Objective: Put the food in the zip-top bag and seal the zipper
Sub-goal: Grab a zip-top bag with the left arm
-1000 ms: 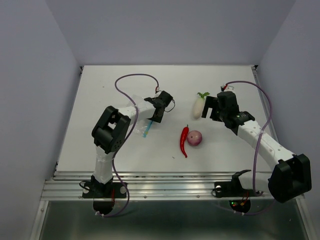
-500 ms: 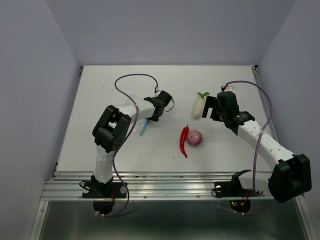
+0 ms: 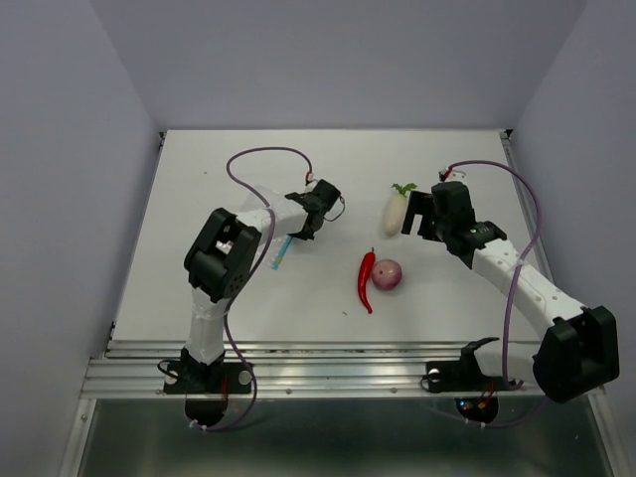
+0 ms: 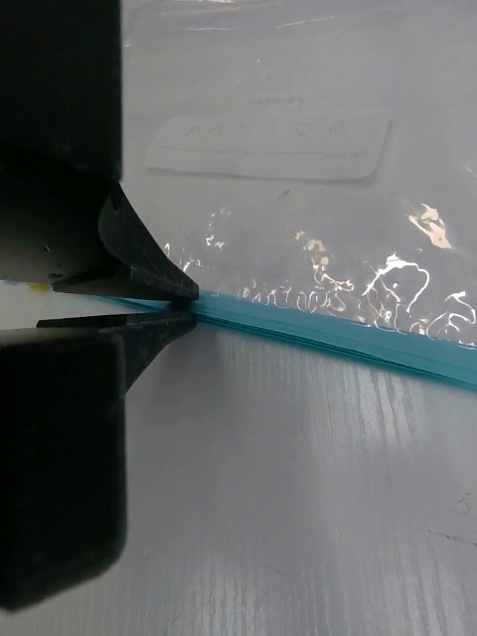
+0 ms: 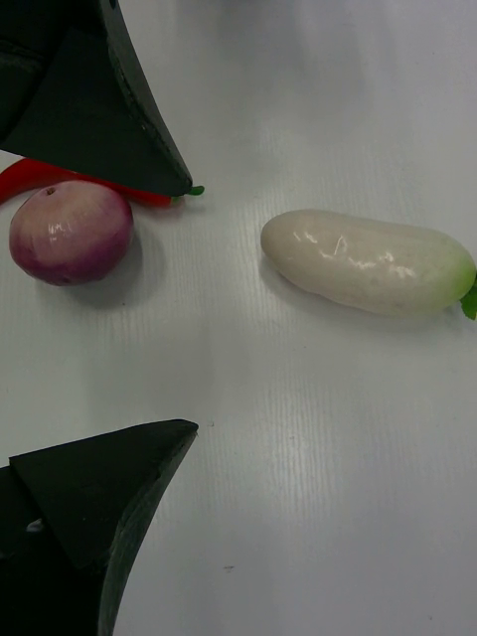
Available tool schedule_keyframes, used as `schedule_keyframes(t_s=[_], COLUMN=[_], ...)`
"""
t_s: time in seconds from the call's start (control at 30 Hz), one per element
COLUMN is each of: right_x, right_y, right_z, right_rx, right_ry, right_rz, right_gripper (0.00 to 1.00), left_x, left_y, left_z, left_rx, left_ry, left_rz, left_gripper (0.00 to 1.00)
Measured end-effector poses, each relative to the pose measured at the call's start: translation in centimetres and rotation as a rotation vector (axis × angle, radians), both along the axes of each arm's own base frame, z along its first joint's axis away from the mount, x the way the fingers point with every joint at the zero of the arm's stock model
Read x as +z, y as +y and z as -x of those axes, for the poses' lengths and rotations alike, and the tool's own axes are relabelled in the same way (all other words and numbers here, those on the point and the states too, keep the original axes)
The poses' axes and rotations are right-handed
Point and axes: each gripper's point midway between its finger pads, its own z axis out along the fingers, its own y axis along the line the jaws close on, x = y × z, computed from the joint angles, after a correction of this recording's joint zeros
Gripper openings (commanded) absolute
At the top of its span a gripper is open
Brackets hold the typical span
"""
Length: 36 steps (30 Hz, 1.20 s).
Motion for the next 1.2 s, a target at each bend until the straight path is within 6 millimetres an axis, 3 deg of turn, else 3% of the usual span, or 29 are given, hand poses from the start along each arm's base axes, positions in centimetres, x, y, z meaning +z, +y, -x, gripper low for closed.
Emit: schedule_keyframes(t_s=[0.13,0.53,0.67,0.8,0.9,1.1,1.2], right_x=[0.0,0.0,-0.1,0.6,1.4,4.0,4.0], right_y=[0.0,0.2,1.1,3.4,5.4,10.0,12.6], right_z=[0.0,0.1,0.3,0.2,0.0,-0.4,-0.7], right_rx=[0.000,0.013,0.059,0.153,0.226,0.373,0.422], right_ry=[0.000,0.003,0.012,-0.003,-0.030,-0.103,-0.101], right_rz=[0.000,-0.004,-0.033,-0.120,-0.201,-0.397,-0.433], right_gripper=[1.00,1.00,1.00,1.00,1.00,1.00,1.00], left_x=[0.0,0.3,2.5,8.5,11.5,11.6,11.6], left_y=[0.2,0.5,0.2,-1.1,-1.9,-3.8,-4.8], left_z=[-0.1,-0.5,-0.3,-0.6,-0.5,0.6,1.2], left_rx=[0.005,0.050,0.068,0.072,0.082,0.089,0.091], left_ry=[0.000,-0.031,-0.081,-0.196,-0.260,-0.242,-0.234], left_rz=[0.001,0.003,0.072,0.231,0.307,0.368,0.400], left_gripper=[0.00,0.00,0.00,0.00,0.00,0.00,0.00])
